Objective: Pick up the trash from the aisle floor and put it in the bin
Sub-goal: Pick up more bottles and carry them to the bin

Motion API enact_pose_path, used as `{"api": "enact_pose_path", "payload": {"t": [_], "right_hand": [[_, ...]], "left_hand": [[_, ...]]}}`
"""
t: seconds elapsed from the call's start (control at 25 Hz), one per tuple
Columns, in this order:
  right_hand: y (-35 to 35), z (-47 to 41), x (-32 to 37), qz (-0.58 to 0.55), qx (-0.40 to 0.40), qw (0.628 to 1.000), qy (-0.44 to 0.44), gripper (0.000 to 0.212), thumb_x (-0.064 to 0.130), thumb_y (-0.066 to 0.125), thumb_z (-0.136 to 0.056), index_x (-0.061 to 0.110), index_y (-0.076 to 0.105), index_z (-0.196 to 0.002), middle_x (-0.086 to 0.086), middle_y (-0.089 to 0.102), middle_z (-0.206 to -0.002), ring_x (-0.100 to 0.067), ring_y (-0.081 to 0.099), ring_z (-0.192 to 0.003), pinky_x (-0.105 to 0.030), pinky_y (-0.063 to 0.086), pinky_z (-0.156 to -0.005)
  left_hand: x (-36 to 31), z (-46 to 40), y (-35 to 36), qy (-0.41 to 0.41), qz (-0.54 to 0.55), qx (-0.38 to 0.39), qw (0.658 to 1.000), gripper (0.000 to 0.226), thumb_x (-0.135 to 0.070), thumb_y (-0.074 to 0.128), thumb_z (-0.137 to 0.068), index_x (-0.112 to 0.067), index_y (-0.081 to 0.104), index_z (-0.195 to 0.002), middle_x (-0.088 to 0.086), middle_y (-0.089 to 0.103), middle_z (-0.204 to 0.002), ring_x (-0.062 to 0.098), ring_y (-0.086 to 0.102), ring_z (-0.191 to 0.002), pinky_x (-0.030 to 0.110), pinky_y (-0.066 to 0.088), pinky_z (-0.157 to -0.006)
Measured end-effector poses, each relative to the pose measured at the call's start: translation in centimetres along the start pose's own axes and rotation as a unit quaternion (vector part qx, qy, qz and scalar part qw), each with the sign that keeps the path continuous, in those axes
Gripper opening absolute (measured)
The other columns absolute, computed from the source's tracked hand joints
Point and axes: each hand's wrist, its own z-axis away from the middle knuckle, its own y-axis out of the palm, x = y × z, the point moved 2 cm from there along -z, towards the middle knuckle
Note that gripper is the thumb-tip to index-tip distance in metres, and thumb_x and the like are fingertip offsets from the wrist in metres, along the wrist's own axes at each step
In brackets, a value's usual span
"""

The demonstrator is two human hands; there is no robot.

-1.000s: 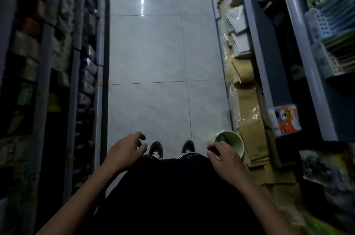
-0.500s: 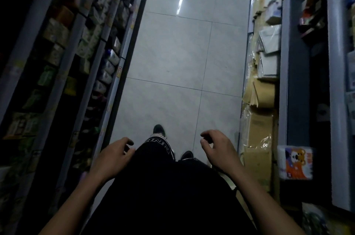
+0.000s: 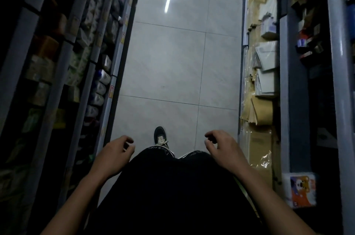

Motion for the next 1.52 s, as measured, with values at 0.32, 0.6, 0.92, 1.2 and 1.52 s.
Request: {"api": "enact_pose_path", "payload": {"t": [0.32, 0.6, 0.92, 1.2, 1.52], "right_hand": [[-5.8, -6.1, -2.4, -0.066, -0.054, 0.987, 0.135, 0.026, 0.031, 0.06, -0.097, 0.021, 0.066, -0.121, 0.009, 0.062, -0.107, -0.011, 0.063, -0.1, -0.037, 0.055, -0.087], [-15.8, -21.0, -5.6, -0.086, -0.066, 0.983, 0.15, 0.028, 0.031, 0.058, -0.098, 0.022, 0.066, -0.124, 0.008, 0.063, -0.109, -0.006, 0.06, -0.098, -0.029, 0.052, -0.084], [-29.2, -41.5, -1.9, -0.019, -0.021, 0.999, 0.021, 0.028, 0.034, 0.056, -0.1, 0.02, 0.065, -0.122, 0.007, 0.062, -0.107, -0.01, 0.059, -0.1, -0.034, 0.052, -0.088], [-36.3, -57.9, 3.6, 0.006, -0.016, 1.0, -0.005, 0.028, 0.036, 0.052, -0.101, 0.022, 0.065, -0.121, 0.007, 0.062, -0.106, -0.011, 0.059, -0.099, -0.036, 0.052, -0.086], [-43.1, -70.0, 6.9, -0.014, -0.012, 0.996, 0.084, 0.025, 0.034, 0.057, -0.099, 0.023, 0.066, -0.119, 0.008, 0.062, -0.109, -0.011, 0.06, -0.103, -0.037, 0.053, -0.091]], "left_hand": [[-12.6, -14.9, -8.6, 0.097, -0.054, 0.026, 0.993, 0.029, -0.048, 0.051, -0.096, -0.033, 0.063, -0.118, -0.013, 0.069, -0.101, 0.006, 0.065, -0.089, 0.038, 0.055, -0.084], [-25.8, -28.0, -13.5, 0.116, -0.111, 0.025, 0.987, 0.031, -0.046, 0.05, -0.099, -0.029, 0.061, -0.122, -0.012, 0.068, -0.103, 0.011, 0.065, -0.092, 0.038, 0.055, -0.082], [-30.8, -35.2, -18.7, 0.019, -0.054, 0.005, 0.998, 0.028, -0.047, 0.052, -0.096, -0.031, 0.063, -0.116, -0.012, 0.07, -0.099, 0.007, 0.067, -0.088, 0.037, 0.057, -0.082], [-32.6, -47.0, -26.4, -0.027, -0.023, 0.006, 0.999, 0.029, -0.043, 0.053, -0.098, -0.027, 0.064, -0.12, -0.013, 0.067, -0.096, 0.001, 0.062, -0.085, 0.034, 0.055, -0.078], [-44.0, -66.6, -40.1, 0.054, -0.057, 0.03, 0.996, 0.03, -0.048, 0.049, -0.096, -0.031, 0.062, -0.118, -0.012, 0.069, -0.103, 0.006, 0.065, -0.089, 0.036, 0.056, -0.083]]}}
